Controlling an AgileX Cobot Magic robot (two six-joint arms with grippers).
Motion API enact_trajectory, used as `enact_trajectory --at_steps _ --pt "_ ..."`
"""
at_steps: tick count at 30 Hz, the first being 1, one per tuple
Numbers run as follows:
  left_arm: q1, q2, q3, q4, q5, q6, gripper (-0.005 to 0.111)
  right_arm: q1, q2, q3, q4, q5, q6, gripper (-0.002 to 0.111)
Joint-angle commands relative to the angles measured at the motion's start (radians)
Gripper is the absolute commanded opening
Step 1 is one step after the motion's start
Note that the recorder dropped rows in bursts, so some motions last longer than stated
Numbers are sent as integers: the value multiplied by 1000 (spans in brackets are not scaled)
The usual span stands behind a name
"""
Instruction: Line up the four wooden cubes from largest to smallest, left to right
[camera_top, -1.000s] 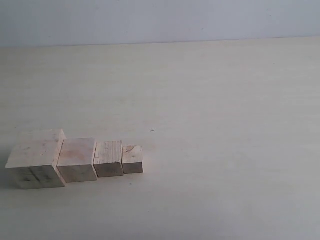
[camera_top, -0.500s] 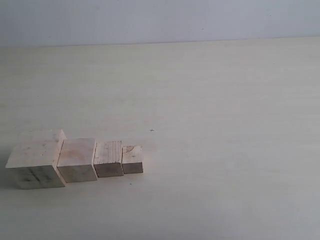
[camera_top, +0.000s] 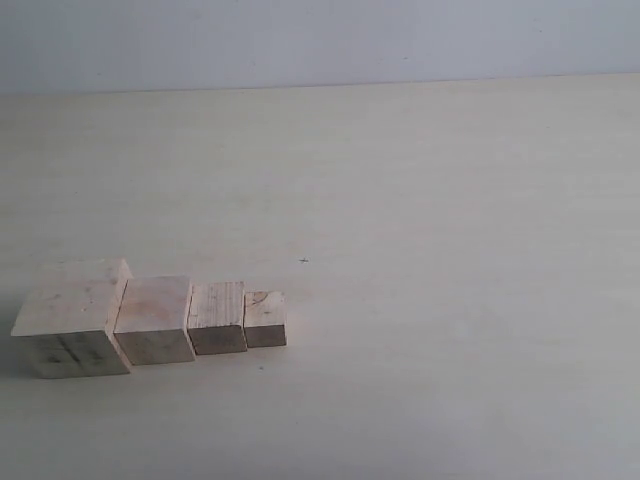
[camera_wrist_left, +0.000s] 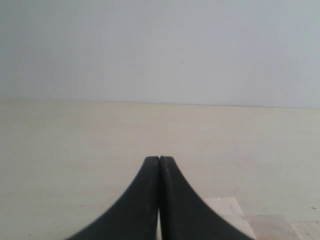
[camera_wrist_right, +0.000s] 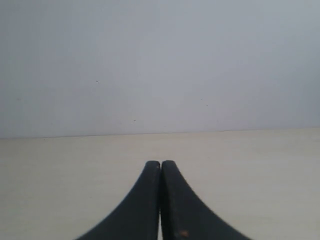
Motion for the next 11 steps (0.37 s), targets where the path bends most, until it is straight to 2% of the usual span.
enact_trajectory --at_steps 1,11 --pt "2 -6 -1 2 -8 0 0 -8 -6 4 1 -3 4 0" --pt "2 -6 -1 2 -8 0 0 -8 -6 4 -4 -3 6 0"
